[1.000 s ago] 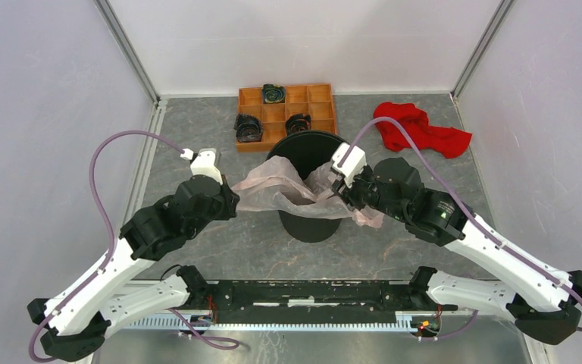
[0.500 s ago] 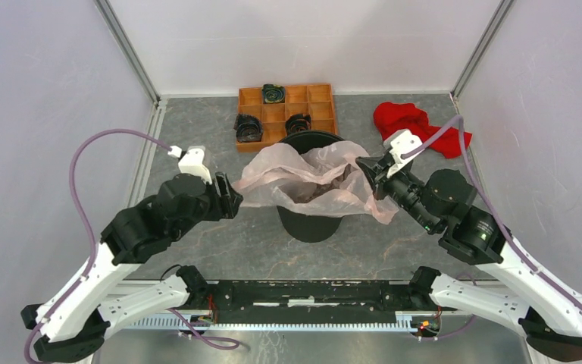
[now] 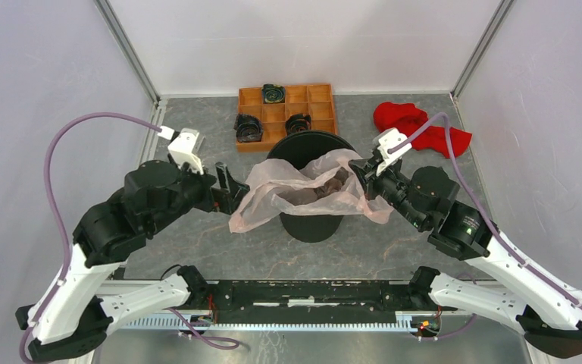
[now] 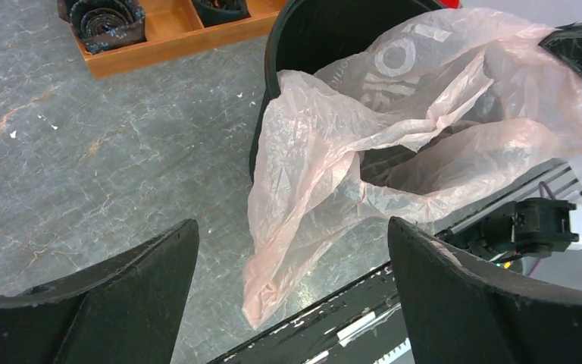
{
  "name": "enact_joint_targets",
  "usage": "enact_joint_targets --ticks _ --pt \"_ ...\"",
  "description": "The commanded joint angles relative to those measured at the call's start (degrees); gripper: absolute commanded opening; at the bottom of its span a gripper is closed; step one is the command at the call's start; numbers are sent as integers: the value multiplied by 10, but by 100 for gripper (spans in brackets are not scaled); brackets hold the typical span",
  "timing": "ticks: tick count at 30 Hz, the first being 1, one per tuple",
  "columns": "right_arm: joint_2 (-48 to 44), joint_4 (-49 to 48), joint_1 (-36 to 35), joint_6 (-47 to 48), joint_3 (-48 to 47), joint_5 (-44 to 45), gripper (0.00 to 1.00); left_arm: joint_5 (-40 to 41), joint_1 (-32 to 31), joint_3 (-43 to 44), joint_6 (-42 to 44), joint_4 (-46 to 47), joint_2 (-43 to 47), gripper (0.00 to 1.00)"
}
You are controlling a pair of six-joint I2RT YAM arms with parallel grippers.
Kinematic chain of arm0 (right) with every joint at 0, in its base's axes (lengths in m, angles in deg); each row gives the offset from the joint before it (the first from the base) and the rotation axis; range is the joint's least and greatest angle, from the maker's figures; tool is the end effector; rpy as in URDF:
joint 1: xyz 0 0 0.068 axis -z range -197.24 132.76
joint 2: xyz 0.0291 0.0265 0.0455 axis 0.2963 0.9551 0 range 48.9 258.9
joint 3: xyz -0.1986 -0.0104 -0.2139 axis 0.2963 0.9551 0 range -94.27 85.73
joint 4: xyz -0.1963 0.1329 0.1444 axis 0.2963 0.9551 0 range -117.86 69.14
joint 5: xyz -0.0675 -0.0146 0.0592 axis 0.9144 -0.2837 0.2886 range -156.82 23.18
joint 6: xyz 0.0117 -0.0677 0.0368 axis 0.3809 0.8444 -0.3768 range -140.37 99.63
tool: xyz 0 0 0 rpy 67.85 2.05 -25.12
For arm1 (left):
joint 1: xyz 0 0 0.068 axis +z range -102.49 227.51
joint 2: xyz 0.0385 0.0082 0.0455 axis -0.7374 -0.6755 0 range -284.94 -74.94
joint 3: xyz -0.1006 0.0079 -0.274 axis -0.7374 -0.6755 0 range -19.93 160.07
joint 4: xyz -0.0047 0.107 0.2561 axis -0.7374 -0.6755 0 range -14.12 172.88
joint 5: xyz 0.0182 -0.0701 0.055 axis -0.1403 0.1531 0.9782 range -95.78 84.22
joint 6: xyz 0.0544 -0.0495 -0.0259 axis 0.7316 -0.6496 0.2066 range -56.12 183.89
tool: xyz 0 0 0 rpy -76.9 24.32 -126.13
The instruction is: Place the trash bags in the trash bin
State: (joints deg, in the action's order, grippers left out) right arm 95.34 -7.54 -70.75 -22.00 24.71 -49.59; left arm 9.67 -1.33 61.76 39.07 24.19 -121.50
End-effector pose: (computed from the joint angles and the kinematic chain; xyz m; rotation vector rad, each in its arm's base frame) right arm 0.1347 0.1490 0.4295 -0.5256 1.6045 0.4757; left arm 0.0998 -0.0873 0.4642 0.2429 1.9964 -0.5687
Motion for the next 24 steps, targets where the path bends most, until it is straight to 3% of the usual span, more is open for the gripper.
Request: enact_joint_targets --ticks 1,11,13,16,19,24 --pt "-7 -27 -2 -12 -5 11 0 -14 1 4 57 14 -40 100" --pt "-3 -44 -2 -25 -6 62 0 4 1 -62 58 40 -74 98" --pt "0 -48 -2 -29 -6 85 0 37 1 -65 46 33 -78 91" --pt "9 -51 -2 -26 -10 122 0 91 1 -44 14 6 -99 68" --pt "28 -50 -1 -14 -24 152 0 100 1 -20 7 -10 -130 52" --pt "69 -49 13 12 -52 185 0 142 2 10 18 -12 -178 33"
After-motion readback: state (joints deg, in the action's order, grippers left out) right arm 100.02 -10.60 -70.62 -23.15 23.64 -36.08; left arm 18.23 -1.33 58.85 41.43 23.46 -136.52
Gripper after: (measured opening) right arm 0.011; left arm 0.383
